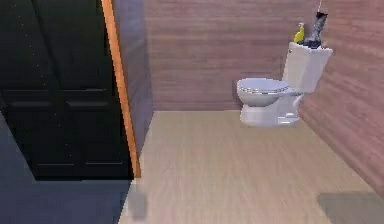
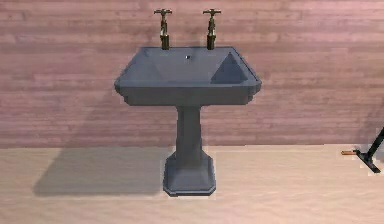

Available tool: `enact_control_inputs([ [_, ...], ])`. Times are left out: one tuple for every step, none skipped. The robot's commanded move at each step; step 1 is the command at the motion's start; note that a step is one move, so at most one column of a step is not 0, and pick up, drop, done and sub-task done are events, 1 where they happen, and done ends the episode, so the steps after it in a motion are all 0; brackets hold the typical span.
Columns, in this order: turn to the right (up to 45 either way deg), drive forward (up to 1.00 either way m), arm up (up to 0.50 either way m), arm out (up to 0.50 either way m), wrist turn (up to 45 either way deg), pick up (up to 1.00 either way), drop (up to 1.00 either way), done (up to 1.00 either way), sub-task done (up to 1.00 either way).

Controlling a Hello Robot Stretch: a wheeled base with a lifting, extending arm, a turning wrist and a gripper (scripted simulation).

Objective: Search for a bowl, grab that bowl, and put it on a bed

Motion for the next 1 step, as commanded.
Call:
enact_control_inputs([
  [-30.0, 0.00, 0.00, 0.00, 0.0, 0.00, 0.00, 0.00, 0.00],
])
